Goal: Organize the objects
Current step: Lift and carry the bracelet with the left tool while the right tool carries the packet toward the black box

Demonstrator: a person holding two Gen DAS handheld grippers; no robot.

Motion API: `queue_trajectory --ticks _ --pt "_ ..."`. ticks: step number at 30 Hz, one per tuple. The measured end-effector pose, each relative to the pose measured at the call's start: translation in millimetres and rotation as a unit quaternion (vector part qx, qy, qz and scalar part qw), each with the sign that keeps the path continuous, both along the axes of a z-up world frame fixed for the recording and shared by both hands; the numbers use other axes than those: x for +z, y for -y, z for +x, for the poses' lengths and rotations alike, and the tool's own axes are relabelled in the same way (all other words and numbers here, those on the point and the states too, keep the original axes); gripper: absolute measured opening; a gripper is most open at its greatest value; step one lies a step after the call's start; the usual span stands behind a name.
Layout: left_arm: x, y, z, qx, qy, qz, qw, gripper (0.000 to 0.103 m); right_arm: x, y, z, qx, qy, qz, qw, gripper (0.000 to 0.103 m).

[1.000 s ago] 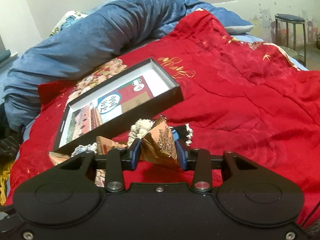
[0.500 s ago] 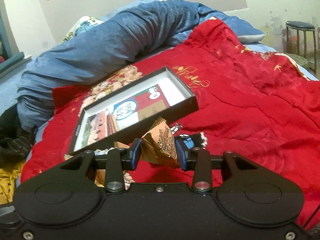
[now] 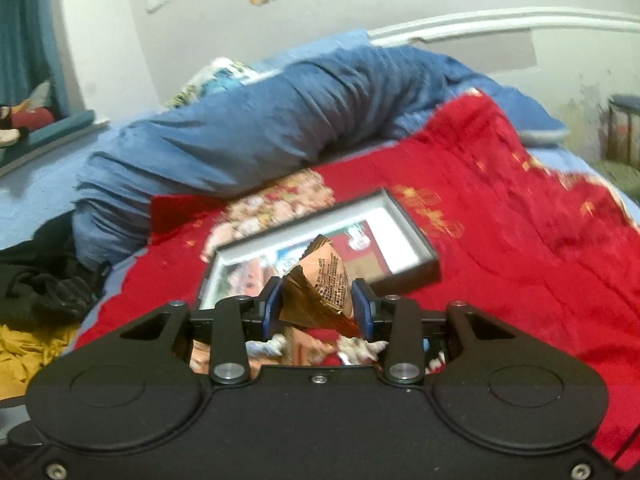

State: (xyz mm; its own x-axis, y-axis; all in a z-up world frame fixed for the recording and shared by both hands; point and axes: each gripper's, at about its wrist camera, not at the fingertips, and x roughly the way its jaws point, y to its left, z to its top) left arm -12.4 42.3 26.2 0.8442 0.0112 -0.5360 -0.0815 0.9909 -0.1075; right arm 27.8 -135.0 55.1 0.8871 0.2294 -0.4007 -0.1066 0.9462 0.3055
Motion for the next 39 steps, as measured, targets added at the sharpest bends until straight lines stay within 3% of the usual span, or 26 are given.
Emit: queue_trajectory --ticks 6,17,35,39 --pt "20 -8 4 0.006 0.040 -0.001 0.9992 0.018 28 -25 8 0.041 0.024 -0.009 0.999 0.036" --pt "33 -33 24 0.028 0.065 -0.018 0.9973 0.018 48 -70 38 0.088 0.056 -0.025 0.994 0.036" --pt "57 -42 77 0.050 0.113 -0.024 0.9921 0.018 61 -61 109 0.072 0.063 -0.007 0.995 0.036" --pt "57 -48 95 0.062 0.108 -0.060 0.9904 0.018 58 -52 128 0.061 0.064 -0.002 0.996 0.036"
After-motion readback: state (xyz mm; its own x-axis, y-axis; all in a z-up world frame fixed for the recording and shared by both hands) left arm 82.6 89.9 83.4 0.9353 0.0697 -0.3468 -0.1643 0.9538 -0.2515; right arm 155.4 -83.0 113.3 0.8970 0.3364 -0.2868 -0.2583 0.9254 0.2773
